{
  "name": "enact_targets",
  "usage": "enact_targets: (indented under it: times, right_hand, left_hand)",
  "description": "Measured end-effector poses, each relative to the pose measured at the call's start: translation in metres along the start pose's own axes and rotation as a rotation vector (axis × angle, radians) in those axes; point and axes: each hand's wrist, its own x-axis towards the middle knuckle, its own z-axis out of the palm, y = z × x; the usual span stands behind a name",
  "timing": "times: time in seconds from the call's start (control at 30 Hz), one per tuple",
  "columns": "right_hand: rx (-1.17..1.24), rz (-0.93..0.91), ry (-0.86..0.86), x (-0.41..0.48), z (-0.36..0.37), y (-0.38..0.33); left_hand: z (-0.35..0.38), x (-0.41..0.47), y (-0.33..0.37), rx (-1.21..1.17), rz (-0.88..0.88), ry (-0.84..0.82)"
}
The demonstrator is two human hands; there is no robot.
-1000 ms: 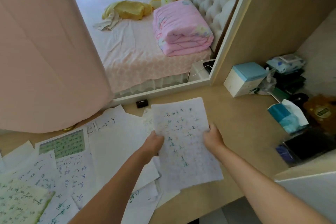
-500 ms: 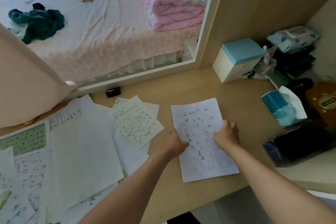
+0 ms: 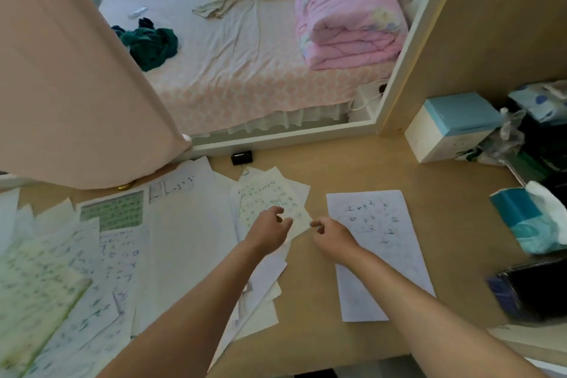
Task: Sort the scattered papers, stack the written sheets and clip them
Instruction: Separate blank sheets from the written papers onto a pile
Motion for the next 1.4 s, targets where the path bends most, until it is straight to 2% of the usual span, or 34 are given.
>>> enact_targets:
  times: [0.1, 0.23, 0.33, 0.43, 0.63, 0.7, 0.87, 0.97, 1.07, 1.1, 1.17, 1.2, 1.27, 1.33, 1.4]
  right_hand:
    - [0.036, -0.041, -0.109, 0.006, 0.049, -0.044]
    - [0.087, -0.007, -0.189, 0.014, 0.112, -0.091]
    - [0.062, 0.042, -0.169, 0.022, 0.152, -0.113]
    - [-0.048, 0.142, -0.045, 0.027, 0.187, -0.126]
    - [-0.172, 0.337, 0.114, 0.021, 0.228, -0.143]
    - [-0.131, 0.361, 0.16, 0.019, 0.234, -0.147]
    - [0.047, 0.468, 0.214, 0.017, 0.233, -0.153]
    - [0.196, 0.478, 0.176, 0.012, 0.233, -0.154]
    - [-0.034, 0.465, 0.193, 0.013, 0.231, -0.154]
    - [-0.045, 0.448, 0.217, 0.014, 0.232, -0.153]
    - [0.125, 0.405, 0.249, 0.015, 0.231, -0.152]
    - [0.265, 0.388, 0.251, 0.015, 0.231, -0.151]
    - [0.448, 0.375, 0.206, 0.014, 0.23, -0.148]
    - [0.428, 0.351, 0.14, 0.013, 0.226, -0.144]
    - [0.343, 0.32, 0.121, 0.011, 0.216, -0.139]
  left_hand:
    - [-0.046, -0.006, -0.049, 0.007, -0.09, 0.108]
    - [-0.108, -0.013, -0.129, 0.056, -0.254, 0.27]
    - [-0.146, -0.017, -0.177, 0.117, -0.435, 0.292]
    - [-0.166, -0.014, -0.211, 0.083, -0.557, 0.222]
    - [-0.175, -0.005, -0.239, -0.176, -0.502, 0.145]
    - [-0.18, -0.001, -0.247, -0.269, -0.496, 0.116]
    - [-0.191, 0.003, -0.261, -0.28, -0.412, 0.037]
    - [-0.193, 0.0, -0.262, -0.282, -0.355, 0.019]
    - [-0.186, -0.003, -0.261, -0.225, -0.334, 0.02]
    - [-0.183, -0.004, -0.261, -0.178, -0.323, 0.043]
    - [-0.176, -0.007, -0.26, -0.104, -0.247, 0.118]
    - [-0.174, -0.008, -0.26, -0.15, -0.213, 0.148]
    - [-0.17, -0.01, -0.259, -0.387, -0.217, 0.152]
    - [-0.168, -0.013, -0.255, -0.477, -0.242, 0.117]
    - [-0.166, -0.015, -0.25, -0.404, -0.222, 0.026]
